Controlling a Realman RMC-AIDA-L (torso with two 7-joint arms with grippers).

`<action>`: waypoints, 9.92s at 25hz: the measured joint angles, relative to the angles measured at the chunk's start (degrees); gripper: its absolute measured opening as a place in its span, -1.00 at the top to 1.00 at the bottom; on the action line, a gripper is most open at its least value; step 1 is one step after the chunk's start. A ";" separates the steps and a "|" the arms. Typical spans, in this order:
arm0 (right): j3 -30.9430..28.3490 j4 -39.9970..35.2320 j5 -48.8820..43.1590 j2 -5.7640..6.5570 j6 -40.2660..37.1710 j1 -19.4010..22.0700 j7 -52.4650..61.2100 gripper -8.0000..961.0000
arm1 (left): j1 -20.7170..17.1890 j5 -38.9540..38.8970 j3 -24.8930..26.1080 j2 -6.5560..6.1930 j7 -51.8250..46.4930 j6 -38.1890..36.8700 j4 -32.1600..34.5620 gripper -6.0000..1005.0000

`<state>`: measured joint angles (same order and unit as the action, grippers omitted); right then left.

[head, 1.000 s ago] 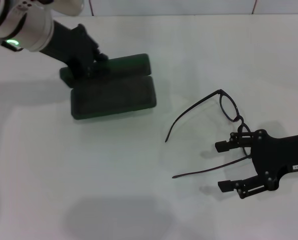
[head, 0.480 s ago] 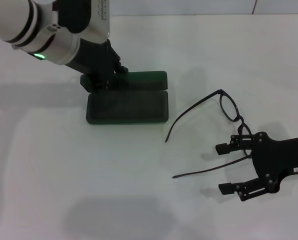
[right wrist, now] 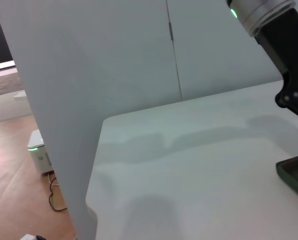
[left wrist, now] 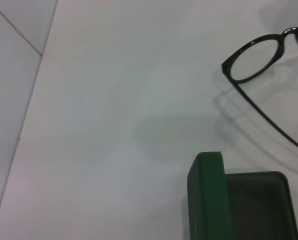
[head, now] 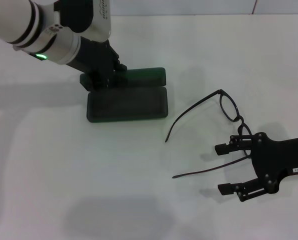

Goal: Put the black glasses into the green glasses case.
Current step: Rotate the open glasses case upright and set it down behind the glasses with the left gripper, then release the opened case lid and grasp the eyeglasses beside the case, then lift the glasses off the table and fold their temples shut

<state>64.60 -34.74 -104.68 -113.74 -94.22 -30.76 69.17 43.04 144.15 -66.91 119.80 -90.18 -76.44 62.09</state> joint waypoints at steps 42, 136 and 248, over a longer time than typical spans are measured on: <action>-3.64 -2.69 0.55 1.81 -1.36 -0.10 10.91 -0.81 | -18.94 -30.36 20.79 -0.94 -3.01 -15.33 -0.77 -0.18; -11.99 -13.01 -20.22 2.06 8.26 -15.24 68.31 0.85 | -25.52 -29.32 21.60 -0.27 20.23 -22.50 -26.01 -0.75; -8.70 6.24 9.80 4.09 9.98 -0.35 25.00 0.86 | -11.17 -44.09 21.32 -0.43 28.86 -27.52 -45.40 0.95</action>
<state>55.90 -28.50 -94.88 -109.65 -84.24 -31.11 94.17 31.87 100.06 -45.60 119.37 -61.32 -103.95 16.69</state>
